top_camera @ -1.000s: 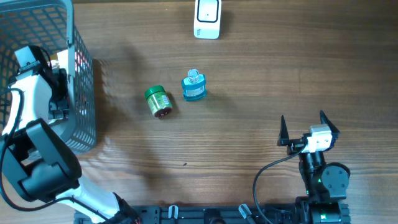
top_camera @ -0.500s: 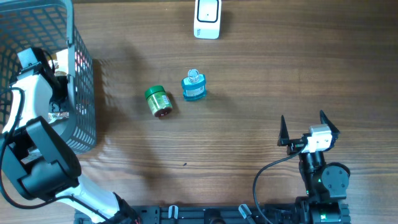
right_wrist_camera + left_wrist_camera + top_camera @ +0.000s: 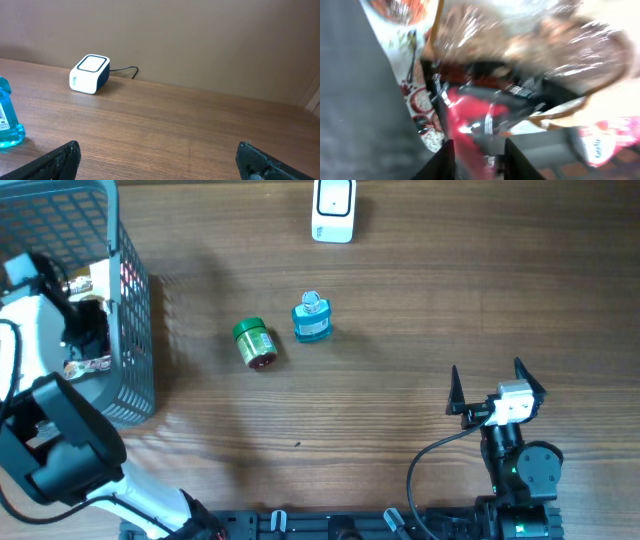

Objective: Scan the item barcode

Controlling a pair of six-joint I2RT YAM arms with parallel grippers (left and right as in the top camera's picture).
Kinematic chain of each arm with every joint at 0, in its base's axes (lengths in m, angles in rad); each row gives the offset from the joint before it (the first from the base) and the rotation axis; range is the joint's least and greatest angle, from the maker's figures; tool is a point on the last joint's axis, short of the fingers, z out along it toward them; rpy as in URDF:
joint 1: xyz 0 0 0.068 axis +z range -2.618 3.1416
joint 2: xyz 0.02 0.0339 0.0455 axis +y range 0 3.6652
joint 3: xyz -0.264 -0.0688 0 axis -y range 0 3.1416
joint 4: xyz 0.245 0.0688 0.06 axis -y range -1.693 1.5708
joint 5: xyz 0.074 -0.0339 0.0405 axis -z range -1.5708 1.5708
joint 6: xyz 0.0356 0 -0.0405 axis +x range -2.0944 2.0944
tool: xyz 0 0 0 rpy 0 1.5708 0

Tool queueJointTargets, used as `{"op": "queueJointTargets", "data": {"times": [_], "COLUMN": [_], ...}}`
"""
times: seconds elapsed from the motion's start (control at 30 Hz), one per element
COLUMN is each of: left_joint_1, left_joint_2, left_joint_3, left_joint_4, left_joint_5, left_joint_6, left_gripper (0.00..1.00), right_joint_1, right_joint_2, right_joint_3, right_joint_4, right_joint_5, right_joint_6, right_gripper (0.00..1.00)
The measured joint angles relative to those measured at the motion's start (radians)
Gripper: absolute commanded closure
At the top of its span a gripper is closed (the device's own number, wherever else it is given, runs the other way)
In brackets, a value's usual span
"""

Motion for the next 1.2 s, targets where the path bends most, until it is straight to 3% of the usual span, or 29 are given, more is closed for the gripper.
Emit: {"op": "queueJointTargets", "data": {"times": [0.03,0.07,0.17,0.2,0.57,0.67,1.2], "left_joint_1": [0.006,0.012,0.018,0.018,-0.040,-0.045,-0.045], "left_joint_2": [0.000,0.000,0.000,0.000,0.037,0.048,0.080], "left_joint_3": [0.024,0.042,0.071,0.071,0.067,0.045,0.030], "left_joint_4": [-0.014,-0.029,-0.047,-0.053,-0.034,-0.014,0.008], "left_joint_5": [0.000,0.002,0.003,0.003,-0.013,-0.024,-0.054], "left_joint_6": [0.011,0.020,0.046,0.046,0.262,0.281,0.287], "left_gripper": [0.75,0.62,0.05,0.00,0.04,0.09,0.13], "right_joint_1": [0.000,0.000,0.000,0.000,0.000,0.000,0.000], "right_joint_2": [0.000,0.000,0.000,0.000,0.000,0.000,0.000], "right_joint_3": [0.000,0.000,0.000,0.000,0.000,0.000,0.000], "right_joint_4": [0.000,0.000,0.000,0.000,0.000,0.000,0.000], "right_joint_5": [0.000,0.000,0.000,0.000,0.000,0.000,0.000], "right_joint_6": [0.000,0.000,0.000,0.000,0.000,0.000,0.000], "right_gripper": [0.00,0.00,0.00,0.00,0.00,0.00,0.00]}}
